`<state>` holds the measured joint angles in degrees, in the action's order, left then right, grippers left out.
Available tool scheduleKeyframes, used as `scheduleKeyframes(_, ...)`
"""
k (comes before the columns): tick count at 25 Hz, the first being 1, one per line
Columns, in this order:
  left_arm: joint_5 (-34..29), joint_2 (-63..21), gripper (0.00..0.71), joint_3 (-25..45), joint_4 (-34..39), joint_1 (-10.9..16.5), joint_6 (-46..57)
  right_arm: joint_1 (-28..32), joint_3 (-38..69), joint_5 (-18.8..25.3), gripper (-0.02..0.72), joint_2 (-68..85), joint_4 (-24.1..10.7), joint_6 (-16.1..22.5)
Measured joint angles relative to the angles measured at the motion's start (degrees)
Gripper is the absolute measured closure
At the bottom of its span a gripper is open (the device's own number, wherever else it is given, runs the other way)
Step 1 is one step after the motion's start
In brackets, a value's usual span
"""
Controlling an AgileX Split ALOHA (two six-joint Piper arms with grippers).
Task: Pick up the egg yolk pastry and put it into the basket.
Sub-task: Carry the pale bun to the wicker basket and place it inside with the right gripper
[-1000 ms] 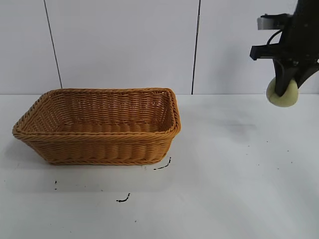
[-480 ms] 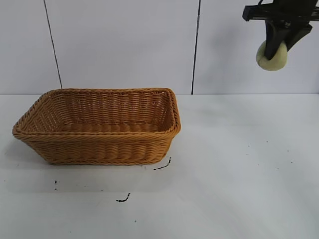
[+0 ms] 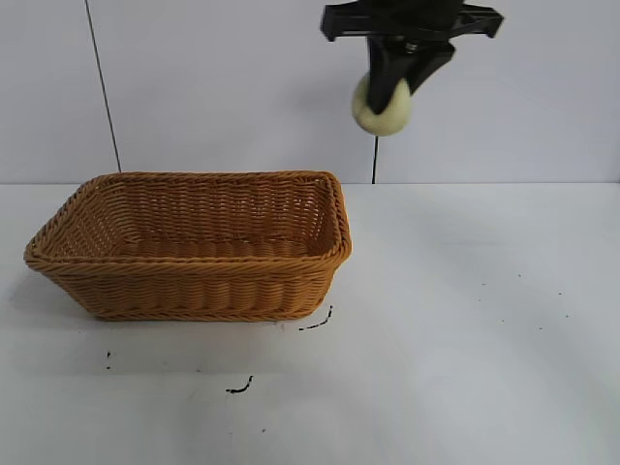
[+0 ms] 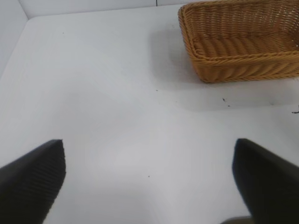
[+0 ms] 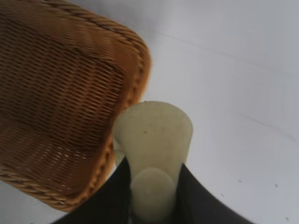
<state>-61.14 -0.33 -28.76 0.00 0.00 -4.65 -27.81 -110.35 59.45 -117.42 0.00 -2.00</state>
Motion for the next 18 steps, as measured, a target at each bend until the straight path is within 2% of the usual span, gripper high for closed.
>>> scheduleKeyframes(6, 0.0, 0.0, 0.014, 0.0, 0.0, 0.0, 0.0, -7.3, -1.8, -7.7, 0.563, -6.1, 0.4, 1.1)
scheduleKeyframes(10, 0.0, 0.0, 0.014, 0.0, 0.0, 0.0, 0.0, -8.4, -2.7, -14.3, 0.563, -11.9, 1.3, 2.8)
scheduleKeyframes(18, 0.0, 0.0, 0.014, 0.0, 0.0, 0.0, 0.0, -8.4, -2.8, -16.8, 0.563, -19.9, 2.3, 3.1)
